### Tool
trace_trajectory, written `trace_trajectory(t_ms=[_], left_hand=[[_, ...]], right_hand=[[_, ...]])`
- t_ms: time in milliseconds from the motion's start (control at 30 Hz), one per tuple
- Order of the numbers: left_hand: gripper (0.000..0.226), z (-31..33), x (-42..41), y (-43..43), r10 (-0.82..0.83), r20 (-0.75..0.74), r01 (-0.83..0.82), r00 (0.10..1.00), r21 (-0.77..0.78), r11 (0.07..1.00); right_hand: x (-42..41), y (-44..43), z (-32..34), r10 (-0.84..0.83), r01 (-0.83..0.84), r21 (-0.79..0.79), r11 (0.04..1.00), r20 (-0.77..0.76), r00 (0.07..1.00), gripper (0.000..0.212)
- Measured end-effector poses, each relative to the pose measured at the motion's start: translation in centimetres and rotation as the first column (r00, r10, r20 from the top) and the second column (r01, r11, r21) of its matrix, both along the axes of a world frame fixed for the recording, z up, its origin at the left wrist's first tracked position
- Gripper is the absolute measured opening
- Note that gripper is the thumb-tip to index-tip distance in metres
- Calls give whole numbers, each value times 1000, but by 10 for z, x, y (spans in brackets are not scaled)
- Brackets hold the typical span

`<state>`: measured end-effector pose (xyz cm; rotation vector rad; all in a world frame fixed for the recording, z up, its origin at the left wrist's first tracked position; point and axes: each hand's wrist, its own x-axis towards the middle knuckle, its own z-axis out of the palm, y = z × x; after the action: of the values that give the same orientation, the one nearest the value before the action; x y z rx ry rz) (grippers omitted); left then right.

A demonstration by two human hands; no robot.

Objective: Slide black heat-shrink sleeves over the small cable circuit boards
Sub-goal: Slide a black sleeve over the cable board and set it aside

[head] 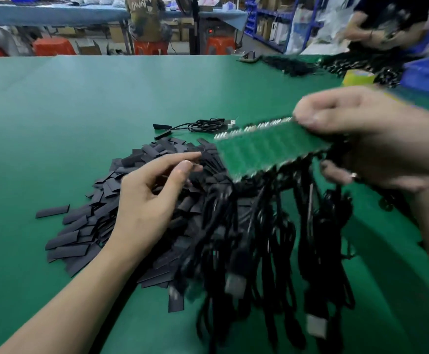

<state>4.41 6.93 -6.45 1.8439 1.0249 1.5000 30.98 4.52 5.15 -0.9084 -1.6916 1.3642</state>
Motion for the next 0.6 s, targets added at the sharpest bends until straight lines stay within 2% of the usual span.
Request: trace_trajectory(t_ms=[100,233,333,433,500,533,600], left_hand=[[52,5,3,-5,-66,-10,66,998,27,997],[62,4,3,-4,-135,89,136,987,-13,991],[58,0,5,-2,-117,68,118,991,-10,993],[42,-6,5,0,-126,81,126,989,4,992],[42,-8,5,-2,-183,64,184,981,-2,983],[44,-7,5,-3,-232,76,234,970,-17,972],[40,-3,5,-4,-325,219,358,920,-130,925]], right_hand=[[-24,14,-38,21,-26,-217,976,-23,1000,13],[-40,35,-71,-141,103,-377,921,-74,987,6],[-48,41,-89,-232,141,-377,915,-208,950,8],[-53,39,-97,-233,115,-343,932,-327,916,8],[-54,39,-98,-218,81,-330,940,-404,888,12],[-52,38,-98,-201,55,-320,946,-444,873,14],[-52,35,-95,-152,-5,-287,958,-521,840,15]])
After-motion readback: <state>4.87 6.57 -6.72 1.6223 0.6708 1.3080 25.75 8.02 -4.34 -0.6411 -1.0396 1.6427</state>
